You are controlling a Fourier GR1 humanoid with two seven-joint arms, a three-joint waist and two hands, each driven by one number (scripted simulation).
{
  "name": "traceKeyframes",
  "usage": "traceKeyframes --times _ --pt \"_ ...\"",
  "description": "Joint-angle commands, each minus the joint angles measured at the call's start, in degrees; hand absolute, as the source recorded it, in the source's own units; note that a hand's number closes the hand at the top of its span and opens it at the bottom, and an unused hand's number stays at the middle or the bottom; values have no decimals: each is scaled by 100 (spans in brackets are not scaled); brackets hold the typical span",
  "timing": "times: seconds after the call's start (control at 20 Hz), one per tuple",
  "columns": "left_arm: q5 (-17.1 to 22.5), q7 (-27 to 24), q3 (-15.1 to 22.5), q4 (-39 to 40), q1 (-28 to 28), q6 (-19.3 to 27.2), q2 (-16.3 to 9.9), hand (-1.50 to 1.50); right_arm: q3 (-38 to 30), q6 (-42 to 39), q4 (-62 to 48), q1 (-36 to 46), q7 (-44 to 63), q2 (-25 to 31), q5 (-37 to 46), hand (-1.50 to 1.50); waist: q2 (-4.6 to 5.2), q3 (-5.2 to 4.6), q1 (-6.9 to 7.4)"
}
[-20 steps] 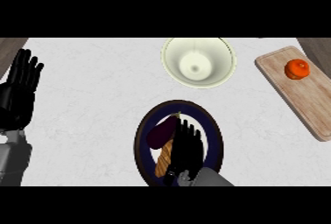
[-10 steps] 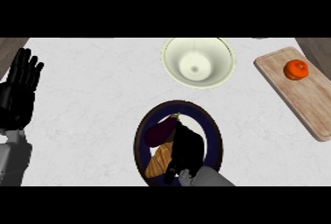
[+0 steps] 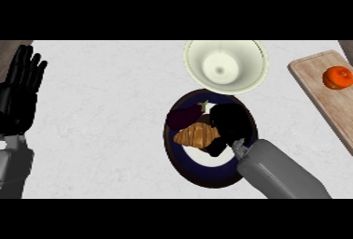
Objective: Pick the croissant from the plate and place it in the bowl
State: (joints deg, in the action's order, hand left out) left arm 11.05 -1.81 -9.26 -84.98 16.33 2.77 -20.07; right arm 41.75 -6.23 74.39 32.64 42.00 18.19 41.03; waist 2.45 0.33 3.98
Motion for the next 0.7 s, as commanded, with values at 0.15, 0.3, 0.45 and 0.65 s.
traceKeyframes --times 0.15,0.3,0.45,0.65 --pt "49 -31 57 -84 109 -46 58 0 -312 -434 -166 714 -2137 1355 -334 150 154 35 214" --pt "47 -46 138 -66 115 -68 134 0 -620 -332 -297 1058 -3012 1835 -458 150 192 43 219" --pt "25 -62 158 -85 146 -57 142 0 -1003 -255 -492 1330 -3833 2282 -684 150 203 55 216" --pt "39 -38 151 -141 220 -50 130 0 -1461 -308 -747 1587 -5012 2647 -1188 150 204 75 274"
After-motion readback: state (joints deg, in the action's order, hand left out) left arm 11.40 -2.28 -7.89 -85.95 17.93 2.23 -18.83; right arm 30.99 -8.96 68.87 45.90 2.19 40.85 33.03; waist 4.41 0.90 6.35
